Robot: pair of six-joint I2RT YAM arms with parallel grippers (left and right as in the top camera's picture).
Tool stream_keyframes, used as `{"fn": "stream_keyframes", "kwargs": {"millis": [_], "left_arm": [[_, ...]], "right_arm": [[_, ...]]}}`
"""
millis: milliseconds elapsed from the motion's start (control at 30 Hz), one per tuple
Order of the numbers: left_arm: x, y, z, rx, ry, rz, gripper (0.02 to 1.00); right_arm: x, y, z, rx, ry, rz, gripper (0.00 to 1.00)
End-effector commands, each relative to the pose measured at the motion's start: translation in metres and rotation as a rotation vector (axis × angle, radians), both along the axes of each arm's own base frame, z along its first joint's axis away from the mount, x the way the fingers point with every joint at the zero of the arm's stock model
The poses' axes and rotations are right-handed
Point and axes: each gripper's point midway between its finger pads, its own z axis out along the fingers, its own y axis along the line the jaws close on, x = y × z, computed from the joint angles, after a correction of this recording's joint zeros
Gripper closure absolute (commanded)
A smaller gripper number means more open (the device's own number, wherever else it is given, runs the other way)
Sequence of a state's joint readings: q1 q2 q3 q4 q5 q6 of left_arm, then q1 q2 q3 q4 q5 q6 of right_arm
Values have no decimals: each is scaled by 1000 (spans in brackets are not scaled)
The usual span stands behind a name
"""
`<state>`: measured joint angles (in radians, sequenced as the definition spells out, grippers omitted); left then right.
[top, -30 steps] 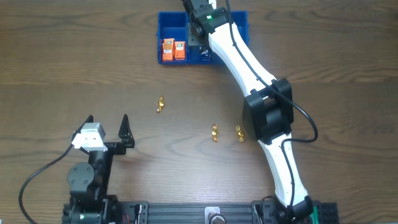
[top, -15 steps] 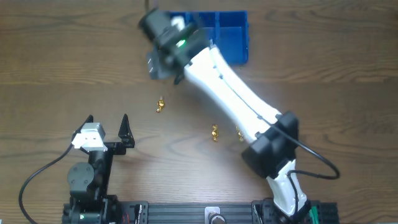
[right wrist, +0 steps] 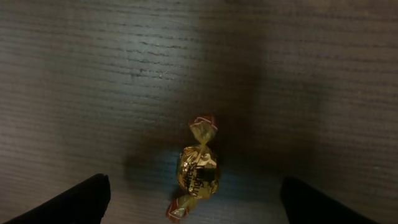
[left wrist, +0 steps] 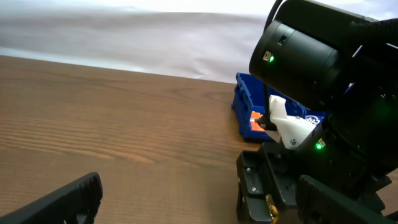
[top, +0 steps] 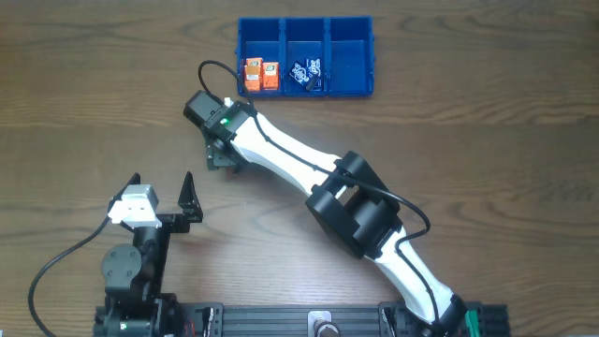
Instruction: Sort Candies Into Trays
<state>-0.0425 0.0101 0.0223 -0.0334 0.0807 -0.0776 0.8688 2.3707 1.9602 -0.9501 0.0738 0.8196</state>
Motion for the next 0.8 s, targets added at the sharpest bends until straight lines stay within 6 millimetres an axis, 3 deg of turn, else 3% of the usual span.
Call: {"fn": "stream_keyframes", "kwargs": {"millis": [33,267,400,600,733,800], "left_arm": [[-1,-3,-16,3,47,-17,20],[-1,-3,-16,3,47,-17,20],[-1,-3,-16,3,47,-17,20],[-1,-3,-16,3,47,-17,20],[-1,-3,-16,3,47,-17,20],[-1,-3,-16,3,47,-17,20]], "right_arm": [[3,-5,-7,-26,-14,-58,119],[3,-11,-29,-67,4,-79,167],[3,-12,-29,-72,3,-73,478],[2,-12,-29,-73,4,-72,776],[3,-12,-28,-75,0,-50,855],[13,-15,-10,-80,-53,-21,873]]}}
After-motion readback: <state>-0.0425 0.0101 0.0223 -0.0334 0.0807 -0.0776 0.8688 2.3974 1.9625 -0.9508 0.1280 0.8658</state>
